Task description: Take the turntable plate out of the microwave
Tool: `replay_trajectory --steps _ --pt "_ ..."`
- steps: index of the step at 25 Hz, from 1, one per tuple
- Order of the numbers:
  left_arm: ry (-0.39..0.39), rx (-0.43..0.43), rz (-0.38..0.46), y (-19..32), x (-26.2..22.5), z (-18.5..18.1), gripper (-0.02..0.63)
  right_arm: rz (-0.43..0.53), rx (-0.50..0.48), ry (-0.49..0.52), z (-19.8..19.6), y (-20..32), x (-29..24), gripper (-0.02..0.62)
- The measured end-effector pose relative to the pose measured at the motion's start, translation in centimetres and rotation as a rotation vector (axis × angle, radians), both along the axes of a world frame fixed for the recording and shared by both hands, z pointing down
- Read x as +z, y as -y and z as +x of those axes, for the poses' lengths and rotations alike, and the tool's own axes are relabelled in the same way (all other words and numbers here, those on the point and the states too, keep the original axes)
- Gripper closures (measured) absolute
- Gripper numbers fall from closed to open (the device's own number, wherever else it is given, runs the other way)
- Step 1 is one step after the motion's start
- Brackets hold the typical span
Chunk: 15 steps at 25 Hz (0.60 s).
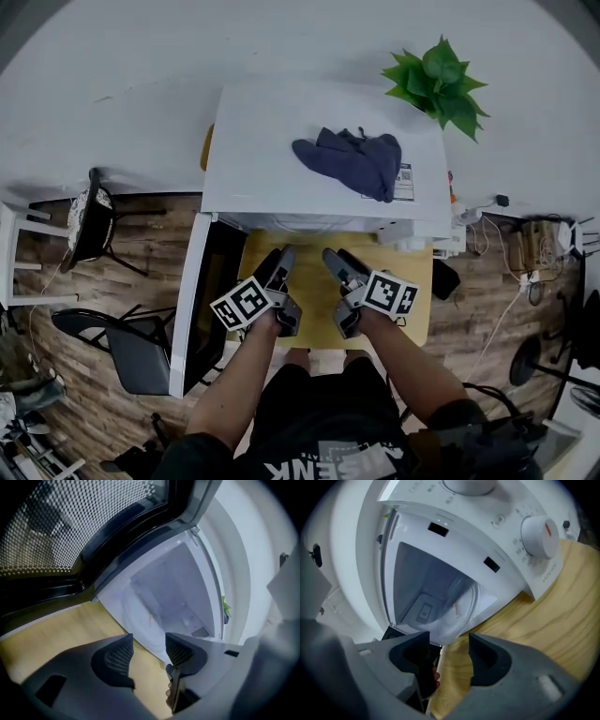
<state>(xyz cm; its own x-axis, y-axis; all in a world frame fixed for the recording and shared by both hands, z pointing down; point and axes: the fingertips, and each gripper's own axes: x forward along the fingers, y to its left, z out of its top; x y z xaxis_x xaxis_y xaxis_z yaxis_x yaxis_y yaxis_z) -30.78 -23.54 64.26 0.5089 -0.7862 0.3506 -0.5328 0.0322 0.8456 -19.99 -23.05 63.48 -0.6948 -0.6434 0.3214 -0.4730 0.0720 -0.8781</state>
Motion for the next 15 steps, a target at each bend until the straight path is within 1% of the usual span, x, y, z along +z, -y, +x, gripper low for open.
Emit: replay_trajectory --steps 3,5,8,11,15 --pt "-0.016 0.001 -0.023 1.0 1.4 0.0 0.407 -0.039 0.035 0.044 -0.6 0.8 1.3 0.351" --pt "-0.028 0.002 -0.036 1.5 2.2 0.1 0.407 -0.053 0.047 0.054 -0.9 1.2 2.2 0.351" --pt "-0.051 0.011 -0.031 2.2 2.8 0.1 0.407 -0.069 0.066 0.076 -1.1 2.1 3.0 0.351" --pt "-0.070 0.013 -0.025 2.9 3.1 -0.2 0.407 -0.085 0.078 0.123 -1.6 2.8 3.3 0.351" --pt "-0.087 0.017 -0.059 3.8 4.1 0.1 0.407 -0.135 0.105 0.182 -2.1 3.6 4.2 0.351"
